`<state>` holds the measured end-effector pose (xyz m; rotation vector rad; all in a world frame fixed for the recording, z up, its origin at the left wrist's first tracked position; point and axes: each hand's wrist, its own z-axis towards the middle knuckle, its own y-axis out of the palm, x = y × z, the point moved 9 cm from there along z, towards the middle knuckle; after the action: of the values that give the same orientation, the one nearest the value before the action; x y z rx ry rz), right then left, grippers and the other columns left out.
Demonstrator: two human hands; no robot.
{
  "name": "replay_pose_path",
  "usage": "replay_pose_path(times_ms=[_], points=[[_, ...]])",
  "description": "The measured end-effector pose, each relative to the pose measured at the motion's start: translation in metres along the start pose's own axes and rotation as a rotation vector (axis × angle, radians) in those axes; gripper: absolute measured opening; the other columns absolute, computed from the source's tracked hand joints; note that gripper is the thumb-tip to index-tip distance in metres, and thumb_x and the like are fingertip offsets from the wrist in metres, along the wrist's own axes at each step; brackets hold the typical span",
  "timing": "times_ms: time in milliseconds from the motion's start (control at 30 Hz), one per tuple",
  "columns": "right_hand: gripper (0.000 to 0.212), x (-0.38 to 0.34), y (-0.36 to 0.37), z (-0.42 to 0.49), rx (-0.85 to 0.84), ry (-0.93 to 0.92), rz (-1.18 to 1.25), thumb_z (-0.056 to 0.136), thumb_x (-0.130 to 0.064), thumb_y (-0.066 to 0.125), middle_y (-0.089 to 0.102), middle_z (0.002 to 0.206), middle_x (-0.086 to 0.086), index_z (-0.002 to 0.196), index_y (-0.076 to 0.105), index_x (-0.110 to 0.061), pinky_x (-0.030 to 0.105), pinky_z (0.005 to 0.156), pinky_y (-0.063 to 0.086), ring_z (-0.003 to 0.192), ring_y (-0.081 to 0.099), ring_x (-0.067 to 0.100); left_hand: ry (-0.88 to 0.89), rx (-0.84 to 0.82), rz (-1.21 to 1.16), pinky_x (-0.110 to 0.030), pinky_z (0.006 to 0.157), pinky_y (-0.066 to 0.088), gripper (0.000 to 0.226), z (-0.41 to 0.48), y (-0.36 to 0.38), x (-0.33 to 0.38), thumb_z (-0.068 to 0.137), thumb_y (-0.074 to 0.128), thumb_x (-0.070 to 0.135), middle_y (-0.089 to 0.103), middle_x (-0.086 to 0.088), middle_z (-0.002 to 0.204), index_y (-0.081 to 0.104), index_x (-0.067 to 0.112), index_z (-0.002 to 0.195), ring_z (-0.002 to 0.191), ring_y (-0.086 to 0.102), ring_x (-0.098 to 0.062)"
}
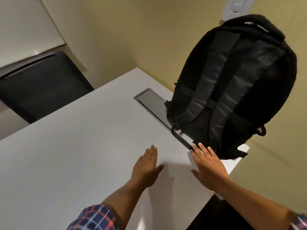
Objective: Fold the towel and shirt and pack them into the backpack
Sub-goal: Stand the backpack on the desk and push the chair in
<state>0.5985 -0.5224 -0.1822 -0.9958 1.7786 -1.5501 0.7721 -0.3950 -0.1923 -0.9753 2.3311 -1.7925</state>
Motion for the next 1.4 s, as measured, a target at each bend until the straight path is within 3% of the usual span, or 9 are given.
replay_pose_path(times_ms=[133, 233, 433, 767, 900, 967, 1133, 1400], points=[[0.081, -0.072, 0.020, -0.022, -0.050, -0.095, 0.085, 0.086, -0.054, 0.059, 0.023, 0.162, 0.004, 0.152, 0.030, -0.018, 0.041, 0.121, 0.007, 0.151, 0.013, 0.025, -0.161, 0.008, -0.011, -0.032, 0.119, 0.015, 0.076, -0.084, 0.036, -0.077, 0.099, 0.036, 0.053, 0.003, -0.003, 0.164, 0.005, 0.014, 0.155, 0.150, 0.006, -0.023], [0.081, -0.113, 0.034, -0.041, -0.082, -0.136, 0.125, 0.087, -0.058, 0.055, 0.022, 0.163, 0.004, 0.152, 0.029, -0.019, 0.041, 0.121, 0.009, 0.151, 0.013, 0.024, -0.255, 0.016, -0.077, -0.029, 0.119, 0.012, 0.077, -0.137, 0.061, -0.109, 0.098, 0.036, 0.054, 0.002, -0.001, 0.164, 0.004, 0.014, 0.155, 0.150, 0.005, -0.020], [0.081, -0.215, 0.046, -0.085, -0.201, -0.208, 0.155, 0.095, -0.059, 0.039, -0.002, 0.166, 0.003, 0.157, 0.006, -0.019, 0.037, 0.121, -0.003, 0.152, -0.006, 0.021, -0.394, 0.014, -0.108, -0.032, 0.121, 0.005, 0.074, -0.236, 0.087, -0.167, 0.101, 0.028, 0.050, -0.008, -0.003, 0.163, -0.004, 0.010, 0.154, 0.150, -0.003, -0.018], [0.076, -0.333, 0.056, -0.158, -0.303, -0.293, 0.178, 0.098, -0.058, 0.020, -0.001, 0.165, 0.007, 0.157, 0.004, -0.013, 0.036, 0.120, -0.001, 0.152, -0.004, 0.024, -0.424, 0.109, -0.229, -0.032, 0.121, 0.009, 0.076, -0.336, 0.104, -0.227, 0.098, 0.035, 0.054, -0.001, -0.002, 0.164, 0.002, 0.014, 0.155, 0.150, 0.000, -0.017], [0.095, -0.361, 0.055, -0.180, -0.311, -0.264, 0.172, 0.079, -0.066, -0.003, -0.001, 0.165, 0.007, 0.157, 0.002, -0.011, 0.035, 0.120, 0.000, 0.152, -0.003, 0.023, -0.431, 0.111, -0.232, -0.031, 0.121, 0.006, 0.075, -0.369, 0.112, -0.243, 0.099, 0.035, 0.053, -0.002, 0.000, 0.163, 0.002, 0.015, 0.155, 0.150, -0.001, -0.016], [0.092, -0.368, 0.056, -0.189, -0.311, -0.249, 0.181, 0.082, -0.066, 0.001, -0.001, 0.165, 0.006, 0.157, 0.002, -0.012, 0.035, 0.120, 0.000, 0.152, -0.003, 0.023, -0.436, 0.101, -0.247, -0.031, 0.121, 0.004, 0.075, -0.381, 0.117, -0.247, 0.099, 0.034, 0.053, -0.003, 0.000, 0.163, 0.002, 0.015, 0.155, 0.150, -0.002, -0.016], [0.078, -0.361, 0.059, -0.204, -0.345, -0.090, 0.257, 0.099, -0.057, 0.030, -0.001, 0.165, 0.008, 0.157, 0.003, -0.011, 0.038, 0.123, 0.005, 0.152, -0.002, 0.023, -0.431, 0.084, -0.340, -0.029, 0.121, 0.003, 0.082, -0.393, 0.132, -0.250, 0.095, 0.036, 0.060, -0.005, 0.004, 0.163, 0.001, 0.018, 0.155, 0.150, -0.003, -0.014], [0.076, -0.358, 0.054, -0.230, -0.278, -0.209, 0.187, 0.101, -0.054, 0.030, -0.001, 0.165, 0.009, 0.156, 0.001, -0.010, 0.039, 0.122, 0.004, 0.152, -0.002, 0.025, -0.483, 0.097, -0.294, -0.033, 0.122, 0.004, 0.080, -0.423, 0.138, -0.239, 0.097, 0.031, 0.059, -0.007, -0.001, 0.163, -0.003, 0.015, 0.155, 0.150, -0.004, -0.016]])
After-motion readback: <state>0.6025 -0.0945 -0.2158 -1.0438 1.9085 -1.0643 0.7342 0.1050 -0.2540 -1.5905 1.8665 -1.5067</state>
